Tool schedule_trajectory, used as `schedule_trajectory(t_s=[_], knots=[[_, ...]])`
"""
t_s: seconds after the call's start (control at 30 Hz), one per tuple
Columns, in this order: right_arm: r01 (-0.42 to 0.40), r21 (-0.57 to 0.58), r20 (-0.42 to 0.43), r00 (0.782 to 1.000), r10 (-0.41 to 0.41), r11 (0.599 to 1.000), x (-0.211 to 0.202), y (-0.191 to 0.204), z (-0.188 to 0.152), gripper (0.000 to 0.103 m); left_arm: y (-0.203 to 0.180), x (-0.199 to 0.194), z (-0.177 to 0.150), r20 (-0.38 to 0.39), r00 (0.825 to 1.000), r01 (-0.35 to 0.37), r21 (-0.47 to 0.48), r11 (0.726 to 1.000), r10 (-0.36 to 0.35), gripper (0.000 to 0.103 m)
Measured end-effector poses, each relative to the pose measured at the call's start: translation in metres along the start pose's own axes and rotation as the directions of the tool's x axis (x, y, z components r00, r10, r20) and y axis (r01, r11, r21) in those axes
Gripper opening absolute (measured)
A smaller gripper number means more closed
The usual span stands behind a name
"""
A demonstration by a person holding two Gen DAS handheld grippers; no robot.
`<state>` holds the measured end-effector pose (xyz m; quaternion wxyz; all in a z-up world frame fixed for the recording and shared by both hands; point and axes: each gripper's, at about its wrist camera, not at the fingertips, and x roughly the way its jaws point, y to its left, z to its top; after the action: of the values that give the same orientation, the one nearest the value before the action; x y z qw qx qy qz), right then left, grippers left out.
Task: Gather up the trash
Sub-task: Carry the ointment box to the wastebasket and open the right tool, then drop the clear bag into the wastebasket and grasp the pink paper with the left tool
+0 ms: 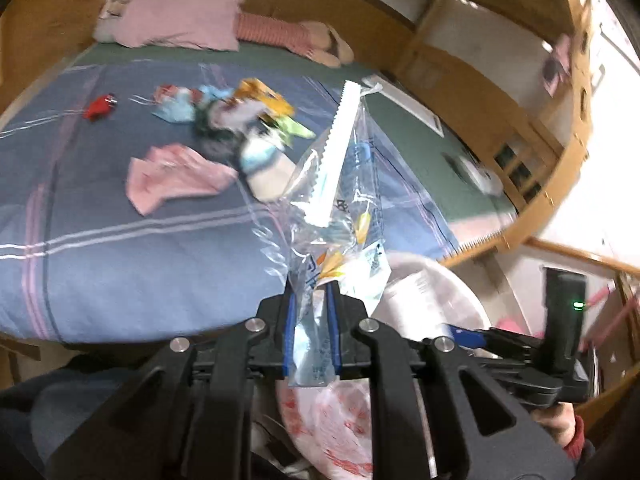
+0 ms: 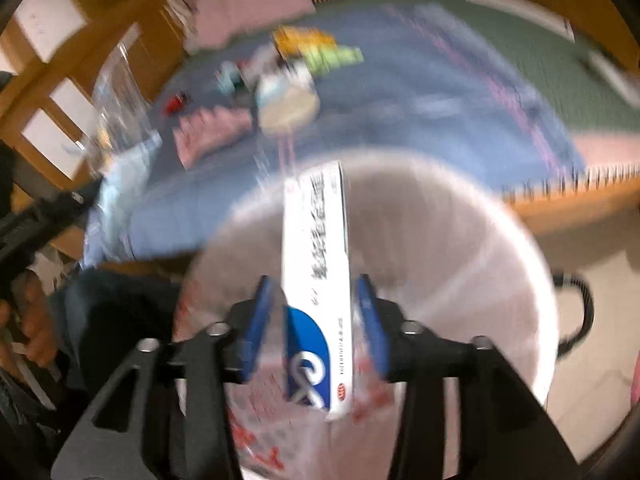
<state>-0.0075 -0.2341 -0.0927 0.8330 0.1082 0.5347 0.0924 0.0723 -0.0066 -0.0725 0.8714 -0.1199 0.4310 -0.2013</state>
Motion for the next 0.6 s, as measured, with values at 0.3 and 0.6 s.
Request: schedule_trajectory(t_s=[0.3, 0.6], knots=[[0.033, 0.244, 0.306, 0.946, -0.109, 0.969, -0.064, -0.062, 0.011, 0.071, -0.067, 0.043, -0.062, -0.284, 0.944, 0.229, 0.201, 0.952, -0.167, 0.037], [0.033, 0.294, 0.294, 0.948, -0.123, 0.955, -0.058, -0.082, 0.018, 0.071, -0.011, 0.046, -0.012, -0.136, 0.990, -0.006, 0.166, 0.986, 0.029, 0.090]])
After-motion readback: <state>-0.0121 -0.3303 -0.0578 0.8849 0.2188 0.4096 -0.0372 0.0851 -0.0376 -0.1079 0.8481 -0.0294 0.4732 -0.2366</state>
